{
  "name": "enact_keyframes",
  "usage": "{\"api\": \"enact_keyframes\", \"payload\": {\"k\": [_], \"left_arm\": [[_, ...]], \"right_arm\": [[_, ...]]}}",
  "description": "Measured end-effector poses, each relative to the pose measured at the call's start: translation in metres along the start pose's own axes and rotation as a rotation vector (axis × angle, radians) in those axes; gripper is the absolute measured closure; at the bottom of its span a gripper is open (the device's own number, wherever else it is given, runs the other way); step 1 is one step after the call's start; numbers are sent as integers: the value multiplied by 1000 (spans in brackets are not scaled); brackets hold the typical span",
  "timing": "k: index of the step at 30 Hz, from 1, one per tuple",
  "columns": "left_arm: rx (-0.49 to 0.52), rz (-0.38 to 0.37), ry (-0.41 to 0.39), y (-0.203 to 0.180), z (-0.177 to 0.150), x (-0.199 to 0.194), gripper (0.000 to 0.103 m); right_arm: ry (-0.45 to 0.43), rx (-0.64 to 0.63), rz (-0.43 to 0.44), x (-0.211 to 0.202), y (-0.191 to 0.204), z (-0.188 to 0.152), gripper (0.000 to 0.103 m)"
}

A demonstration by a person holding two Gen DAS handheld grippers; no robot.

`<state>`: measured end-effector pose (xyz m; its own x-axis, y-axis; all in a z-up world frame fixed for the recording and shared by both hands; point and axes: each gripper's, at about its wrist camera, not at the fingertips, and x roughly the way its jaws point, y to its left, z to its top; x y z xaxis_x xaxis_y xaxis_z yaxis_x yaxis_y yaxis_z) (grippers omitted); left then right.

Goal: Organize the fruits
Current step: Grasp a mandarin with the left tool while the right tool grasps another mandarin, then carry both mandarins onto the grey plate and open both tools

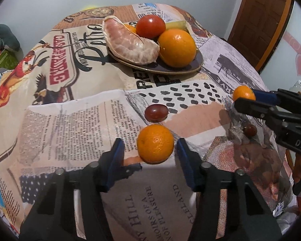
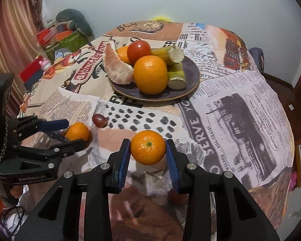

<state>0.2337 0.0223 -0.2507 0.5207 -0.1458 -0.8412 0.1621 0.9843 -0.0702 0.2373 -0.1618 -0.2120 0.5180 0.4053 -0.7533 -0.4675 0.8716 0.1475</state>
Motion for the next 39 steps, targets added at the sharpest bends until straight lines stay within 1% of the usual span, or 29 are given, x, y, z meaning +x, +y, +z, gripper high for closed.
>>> {"api": "enact_keyframes", "payload": {"k": [1, 3, 8, 13, 20, 29, 39], "left_arm": [[1, -3, 3, -1, 0, 2, 63], [6, -12, 0, -2, 1, 2, 67], [10, -12, -9, -5, 3, -1, 67], [4, 0, -59, 0, 12, -19, 67], [-12, 33, -155, 8, 36, -45, 67], [-20, 49, -242, 13, 68, -62, 67], [-30, 58, -313, 19, 107, -63, 67]], "right_arm": [[-2, 3, 0, 0, -1, 0, 71], [-5, 9, 3, -1, -4, 1, 70], [-14, 19, -2, -3, -10, 5, 70], [-38, 23, -5, -9, -14, 12, 70], [-90, 25, -9, -20, -16, 29, 70], [-176, 0, -13, -33, -14, 61, 70], [-241, -32, -29, -31, -18, 94, 70]]}}
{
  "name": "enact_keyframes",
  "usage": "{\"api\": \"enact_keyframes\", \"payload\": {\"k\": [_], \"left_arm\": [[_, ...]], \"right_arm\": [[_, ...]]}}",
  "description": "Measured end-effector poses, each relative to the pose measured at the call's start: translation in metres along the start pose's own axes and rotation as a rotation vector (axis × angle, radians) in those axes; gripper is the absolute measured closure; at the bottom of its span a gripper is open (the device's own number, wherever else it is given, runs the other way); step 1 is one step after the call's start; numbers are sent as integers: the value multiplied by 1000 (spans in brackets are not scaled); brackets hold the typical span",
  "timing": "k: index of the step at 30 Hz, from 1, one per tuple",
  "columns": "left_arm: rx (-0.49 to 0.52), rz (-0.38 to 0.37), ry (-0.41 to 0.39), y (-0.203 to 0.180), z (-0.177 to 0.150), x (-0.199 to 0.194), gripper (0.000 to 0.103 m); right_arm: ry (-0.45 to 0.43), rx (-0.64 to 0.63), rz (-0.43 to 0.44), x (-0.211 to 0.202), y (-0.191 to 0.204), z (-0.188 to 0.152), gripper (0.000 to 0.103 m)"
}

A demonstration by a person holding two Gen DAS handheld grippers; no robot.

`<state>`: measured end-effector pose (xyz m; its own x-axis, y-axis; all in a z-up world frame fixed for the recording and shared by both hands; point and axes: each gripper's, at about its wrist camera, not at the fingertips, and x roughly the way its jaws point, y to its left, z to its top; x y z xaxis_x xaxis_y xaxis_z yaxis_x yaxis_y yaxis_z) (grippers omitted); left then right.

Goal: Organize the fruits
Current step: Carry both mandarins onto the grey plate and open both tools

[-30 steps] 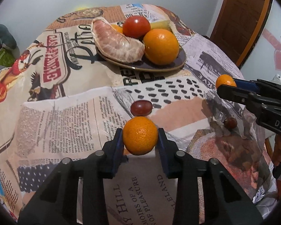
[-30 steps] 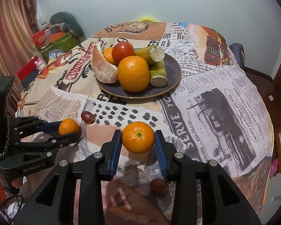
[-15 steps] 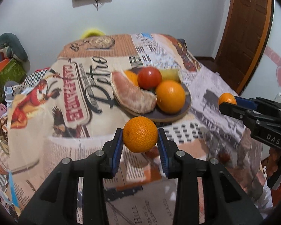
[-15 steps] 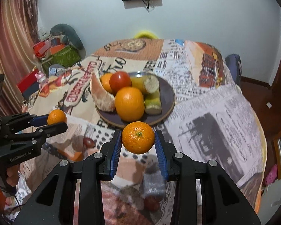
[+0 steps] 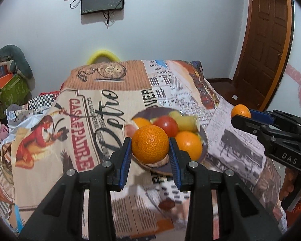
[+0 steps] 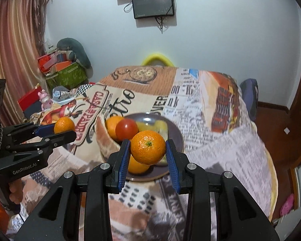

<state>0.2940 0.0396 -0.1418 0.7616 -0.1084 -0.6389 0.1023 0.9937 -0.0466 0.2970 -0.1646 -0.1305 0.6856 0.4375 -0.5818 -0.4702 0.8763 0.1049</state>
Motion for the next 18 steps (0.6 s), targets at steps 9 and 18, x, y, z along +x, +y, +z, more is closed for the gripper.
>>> {"api": "enact_keyframes", "payload": {"k": [9, 18], "left_arm": [[-36, -3, 9, 7, 18, 39, 67], [-67, -6, 40, 18, 35, 87, 67]], "right_arm": [[-3, -21, -16, 26, -10, 13, 70], [12, -33, -7, 61, -13, 29, 70]]}}
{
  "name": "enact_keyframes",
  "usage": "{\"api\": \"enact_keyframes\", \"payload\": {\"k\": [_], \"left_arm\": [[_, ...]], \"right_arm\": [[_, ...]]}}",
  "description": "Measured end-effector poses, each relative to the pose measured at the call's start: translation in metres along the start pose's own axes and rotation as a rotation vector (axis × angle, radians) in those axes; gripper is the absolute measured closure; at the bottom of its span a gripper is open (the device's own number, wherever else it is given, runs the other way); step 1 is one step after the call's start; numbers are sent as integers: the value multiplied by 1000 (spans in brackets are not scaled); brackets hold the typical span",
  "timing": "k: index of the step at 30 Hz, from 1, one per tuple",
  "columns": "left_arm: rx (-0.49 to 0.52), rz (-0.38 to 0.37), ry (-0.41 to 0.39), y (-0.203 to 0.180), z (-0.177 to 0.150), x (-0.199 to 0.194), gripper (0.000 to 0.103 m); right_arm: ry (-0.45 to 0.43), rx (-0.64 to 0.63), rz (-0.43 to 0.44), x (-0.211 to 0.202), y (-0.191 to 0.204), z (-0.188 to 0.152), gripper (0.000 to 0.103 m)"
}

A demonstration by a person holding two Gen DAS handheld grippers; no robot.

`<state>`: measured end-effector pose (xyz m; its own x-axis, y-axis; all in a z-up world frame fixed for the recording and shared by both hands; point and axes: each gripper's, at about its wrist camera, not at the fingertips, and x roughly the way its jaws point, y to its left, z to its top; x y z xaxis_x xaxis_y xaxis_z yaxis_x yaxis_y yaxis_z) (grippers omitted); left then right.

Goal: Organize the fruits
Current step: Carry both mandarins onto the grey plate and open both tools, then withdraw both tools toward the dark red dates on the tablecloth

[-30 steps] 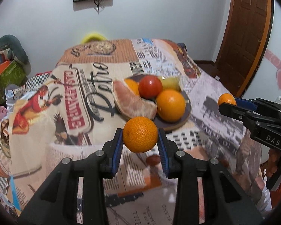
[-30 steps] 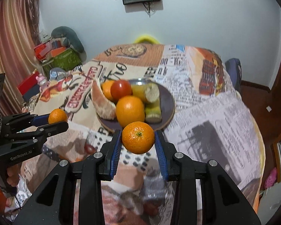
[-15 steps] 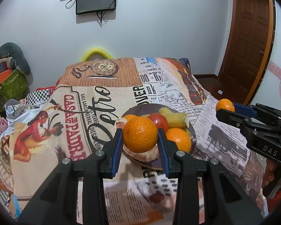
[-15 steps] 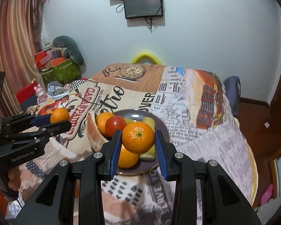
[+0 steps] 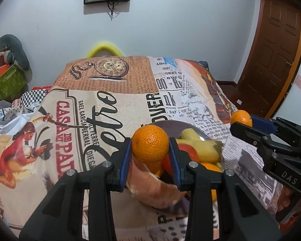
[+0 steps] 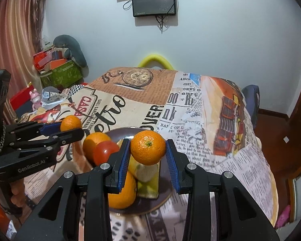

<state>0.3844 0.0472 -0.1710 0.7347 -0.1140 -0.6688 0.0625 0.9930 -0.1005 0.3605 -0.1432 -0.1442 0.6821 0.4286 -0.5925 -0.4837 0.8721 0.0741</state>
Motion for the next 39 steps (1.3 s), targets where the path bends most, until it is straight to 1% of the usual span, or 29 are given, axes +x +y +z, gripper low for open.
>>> {"api": "enact_keyframes", "payload": {"k": [5, 9, 13, 18, 19, 22, 25, 30, 35, 39], "left_arm": [[-12, -9, 24, 3, 7, 21, 67], [-16, -34, 57, 3, 10, 35, 67], [18, -26, 67, -3, 12, 43, 67], [23, -24, 74, -3, 13, 47, 67], [25, -26, 74, -3, 13, 47, 65], [18, -48, 76, -2, 13, 44, 60], [23, -42, 75, -2, 12, 42, 59], [15, -33, 64, 1, 10, 32, 59], [2, -25, 40, 2, 11, 11, 59], [19, -7, 4, -3, 9, -16, 59]], "right_arm": [[27, -3, 13, 23, 1, 6, 70], [62, -6, 20, 42, 0, 7, 70], [90, -11, 17, 54, -2, 7, 70], [116, -7, 50, 63, -3, 6, 70], [123, -13, 56, 65, -3, 5, 70], [136, -41, 53, 68, 2, 2, 70], [143, -56, 49, 69, 6, 0, 70], [135, -47, 61, 62, 2, 0, 68], [115, -31, 54, 45, 0, 0, 67], [92, -34, 32, 25, 3, 0, 67]]}}
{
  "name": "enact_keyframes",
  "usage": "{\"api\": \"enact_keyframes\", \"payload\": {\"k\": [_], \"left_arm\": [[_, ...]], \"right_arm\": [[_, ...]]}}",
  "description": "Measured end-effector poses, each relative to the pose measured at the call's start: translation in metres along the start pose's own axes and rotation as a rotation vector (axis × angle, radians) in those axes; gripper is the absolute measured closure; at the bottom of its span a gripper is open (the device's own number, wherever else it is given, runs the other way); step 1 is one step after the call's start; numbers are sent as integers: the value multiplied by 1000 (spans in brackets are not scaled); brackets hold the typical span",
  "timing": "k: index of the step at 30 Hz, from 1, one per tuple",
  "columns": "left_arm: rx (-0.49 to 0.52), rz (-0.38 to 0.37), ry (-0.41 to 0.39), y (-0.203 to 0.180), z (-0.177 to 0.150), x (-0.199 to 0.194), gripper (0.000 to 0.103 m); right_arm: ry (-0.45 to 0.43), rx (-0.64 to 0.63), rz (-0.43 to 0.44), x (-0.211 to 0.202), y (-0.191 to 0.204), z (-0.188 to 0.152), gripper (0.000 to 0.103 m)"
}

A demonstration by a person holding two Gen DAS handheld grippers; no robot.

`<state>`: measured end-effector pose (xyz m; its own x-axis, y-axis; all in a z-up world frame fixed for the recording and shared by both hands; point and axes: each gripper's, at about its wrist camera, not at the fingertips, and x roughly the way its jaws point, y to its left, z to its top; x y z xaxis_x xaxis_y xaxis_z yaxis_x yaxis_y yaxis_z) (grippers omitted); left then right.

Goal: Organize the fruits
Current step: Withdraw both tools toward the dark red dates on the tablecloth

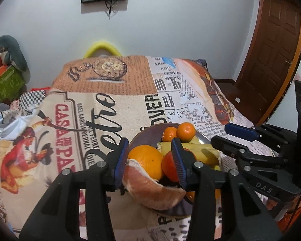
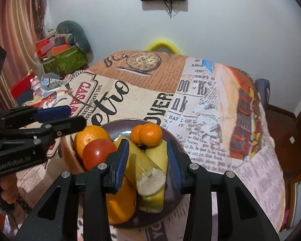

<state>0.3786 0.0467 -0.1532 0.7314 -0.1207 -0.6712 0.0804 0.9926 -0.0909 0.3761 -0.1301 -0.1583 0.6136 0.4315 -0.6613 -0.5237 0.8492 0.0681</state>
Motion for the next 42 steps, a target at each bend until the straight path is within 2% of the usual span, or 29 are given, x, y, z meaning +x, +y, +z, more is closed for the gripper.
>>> {"api": "enact_keyframes", "payload": {"k": [14, 17, 24, 28, 33, 42], "left_arm": [[-4, -4, -107, -14, -18, -108, 59], [-4, -6, -114, -15, -28, -127, 57], [-4, -7, -106, -15, -57, -160, 54], [2, -12, -79, -16, -77, -169, 50], [19, -11, -44, -19, -98, -172, 50], [2, -27, 51, -24, -130, -147, 50]], "right_arm": [[-114, -2, -55, -98, 25, -16, 65], [-140, -4, -73, -122, 32, -26, 61], [-155, 8, -85, -151, 41, -50, 60], [-139, 2, -91, -159, 46, -66, 60], [-96, 7, -103, -159, 46, -91, 60], [56, 58, -112, -129, 32, -144, 60]]}}
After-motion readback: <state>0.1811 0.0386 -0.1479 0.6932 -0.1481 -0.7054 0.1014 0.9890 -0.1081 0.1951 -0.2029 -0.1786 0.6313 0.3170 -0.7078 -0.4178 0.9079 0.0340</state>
